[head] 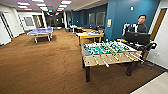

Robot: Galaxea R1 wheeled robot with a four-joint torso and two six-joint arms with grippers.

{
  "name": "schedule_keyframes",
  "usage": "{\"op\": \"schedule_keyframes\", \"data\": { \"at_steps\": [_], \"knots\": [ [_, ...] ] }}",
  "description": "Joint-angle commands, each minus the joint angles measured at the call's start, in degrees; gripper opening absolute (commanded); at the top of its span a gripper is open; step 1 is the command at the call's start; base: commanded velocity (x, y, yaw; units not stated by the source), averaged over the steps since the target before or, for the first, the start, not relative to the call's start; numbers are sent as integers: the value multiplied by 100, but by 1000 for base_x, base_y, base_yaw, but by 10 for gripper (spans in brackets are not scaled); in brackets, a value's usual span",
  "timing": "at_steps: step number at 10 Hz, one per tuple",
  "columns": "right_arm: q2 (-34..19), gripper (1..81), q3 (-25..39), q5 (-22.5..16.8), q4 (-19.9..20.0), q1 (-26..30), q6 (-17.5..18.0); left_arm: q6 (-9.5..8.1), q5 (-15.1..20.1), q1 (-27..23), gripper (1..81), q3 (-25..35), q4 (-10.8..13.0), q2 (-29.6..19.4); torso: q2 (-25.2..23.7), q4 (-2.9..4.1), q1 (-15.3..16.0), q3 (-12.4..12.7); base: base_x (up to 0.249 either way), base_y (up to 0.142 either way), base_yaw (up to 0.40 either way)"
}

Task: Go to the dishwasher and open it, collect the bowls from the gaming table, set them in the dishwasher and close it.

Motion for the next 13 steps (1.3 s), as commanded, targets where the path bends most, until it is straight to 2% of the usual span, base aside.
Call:
{"op": "schedule_keyframes", "data": {
  "at_steps": [1,7,13],
  "knots": [
    [13,811,30,-285,-74,268,-29,-1,281,-222,811,-6,-12,-21,0,0,0,0,0,0,330],
    [21,811,30,-285,-109,268,-73,-27,281,-222,811,-6,-12,-39,0,0,-2,0,0,0,248],
    [22,811,38,-285,-109,250,-73,-45,273,-213,811,-6,-38,-21,-2,0,-2,0,0,0,15]
  ]
}}
